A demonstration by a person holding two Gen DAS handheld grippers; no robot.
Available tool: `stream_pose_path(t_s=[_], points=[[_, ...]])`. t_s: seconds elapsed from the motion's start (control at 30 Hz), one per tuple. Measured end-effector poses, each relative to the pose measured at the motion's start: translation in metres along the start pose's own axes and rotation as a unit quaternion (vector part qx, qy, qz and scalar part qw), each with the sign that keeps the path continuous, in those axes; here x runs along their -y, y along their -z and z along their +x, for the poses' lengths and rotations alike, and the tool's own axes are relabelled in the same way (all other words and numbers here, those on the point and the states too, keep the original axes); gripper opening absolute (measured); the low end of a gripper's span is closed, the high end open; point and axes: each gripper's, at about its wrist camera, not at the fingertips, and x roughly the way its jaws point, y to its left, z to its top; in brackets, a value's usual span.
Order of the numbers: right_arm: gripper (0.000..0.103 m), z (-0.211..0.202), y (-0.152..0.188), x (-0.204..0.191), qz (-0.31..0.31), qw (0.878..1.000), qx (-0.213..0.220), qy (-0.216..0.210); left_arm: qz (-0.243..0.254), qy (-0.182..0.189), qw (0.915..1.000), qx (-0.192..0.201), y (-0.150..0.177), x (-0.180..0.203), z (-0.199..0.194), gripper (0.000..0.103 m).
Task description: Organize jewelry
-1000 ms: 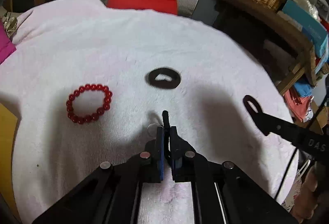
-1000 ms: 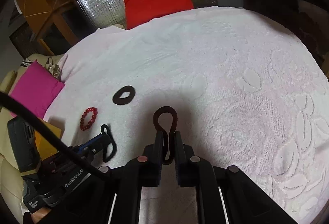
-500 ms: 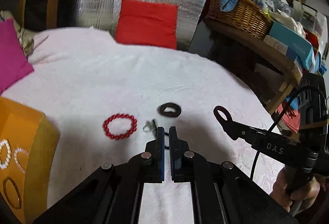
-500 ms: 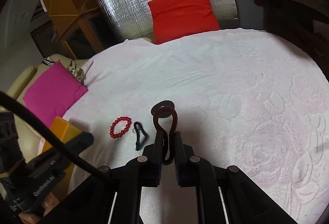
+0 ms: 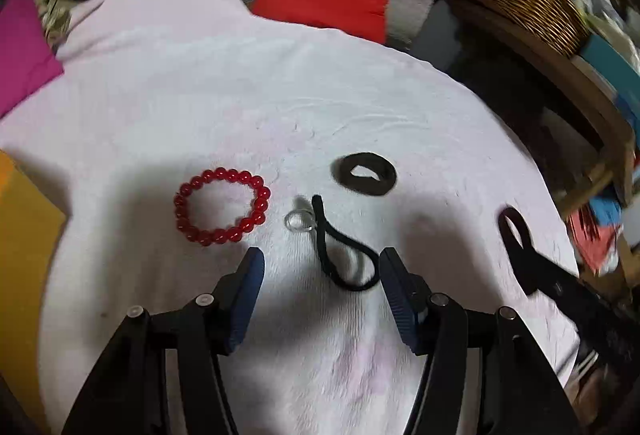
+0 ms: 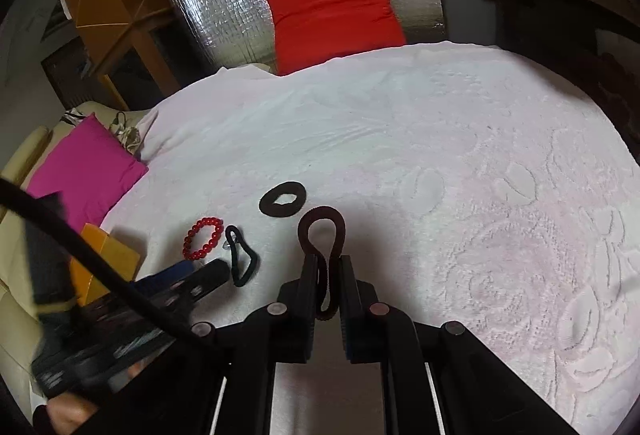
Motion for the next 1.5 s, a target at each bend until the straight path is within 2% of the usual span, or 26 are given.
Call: stream_pose_path(t_s=[0.1,0.17,0.23,0.3,0.4,0.63,0.7,0.83,0.9,0.97,1.0,1.03,1.07,1.23,1.37,1.43,1.5], points=[[0.011,-0.002,0.0,0.003,0.0,1.0,0.001,-0.001,-0.003,0.012,0.9999,0.008,-0.004,0.007,0.007,0.06],[0.011,-0.004,0.0,0.005,0.002,1.0,0.002,-0.001,0.005,0.019,0.9997,0.011,-0.004,0.014,0.01,0.044],[0.011,-0.005,0.001,0.007,0.004,1.0,0.001,-0.004,0.011,0.026,0.9996,0.004,-0.005,0.019,0.016,0.009],[0.011,-0.007,0.002,0.008,-0.001,1.0,0.002,-0.001,0.013,0.023,0.9996,-0.004,-0.003,0.019,0.022,0.006],[0.011,-0.012,0.002,0.01,-0.003,1.0,0.009,-0.001,0.006,0.039,0.9992,0.0,-0.004,0.018,0.018,0.002],[0.011,-0.021,-0.003,0.01,0.007,1.0,0.025,-0.016,0.023,0.07,0.9956,0.057,-0.005,0.022,-0.034,0.002],[0.011,-0.022,-0.004,0.006,-0.002,0.999,0.03,-0.017,0.038,0.063,0.9942,0.079,-0.003,0.021,-0.052,0.002],[0.011,-0.02,-0.003,-0.002,-0.002,0.999,0.031,-0.022,0.036,0.062,0.9925,0.099,0.0,0.006,-0.073,0.002],[0.011,-0.018,-0.001,-0.005,-0.001,0.999,0.028,-0.023,0.036,0.06,0.9939,0.086,0.002,0.0,-0.069,0.002],[0.011,-0.016,0.002,-0.008,-0.005,0.999,0.029,-0.016,0.031,0.057,0.9962,0.057,0.002,-0.006,-0.057,0.007],[0.011,-0.015,0.003,-0.009,-0.007,1.0,0.027,-0.013,0.031,0.051,0.9974,0.04,0.004,-0.008,-0.049,0.022],[0.011,-0.013,0.003,-0.009,-0.008,1.0,0.024,-0.012,0.031,0.041,0.9983,0.027,0.005,-0.008,-0.04,0.041],[0.011,-0.013,0.004,-0.008,-0.008,1.0,0.024,-0.011,0.031,0.034,0.9987,0.024,0.006,-0.006,-0.038,0.048],[0.011,-0.01,0.002,0.001,0.003,1.0,0.018,-0.004,0.043,0.017,0.9989,0.011,0.003,0.008,-0.008,0.051],[0.011,-0.01,0.0,0.005,0.008,1.0,0.015,-0.008,0.017,0.014,0.9997,-0.009,-0.001,0.005,0.018,0.051],[0.011,-0.011,0.0,0.005,0.006,1.0,0.015,-0.01,0.012,0.014,0.9998,0.002,-0.006,0.007,0.023,0.051],[0.012,-0.012,0.0,0.007,0.008,1.0,0.014,-0.012,0.005,0.031,0.9995,0.009,-0.011,0.007,0.026,0.051]])
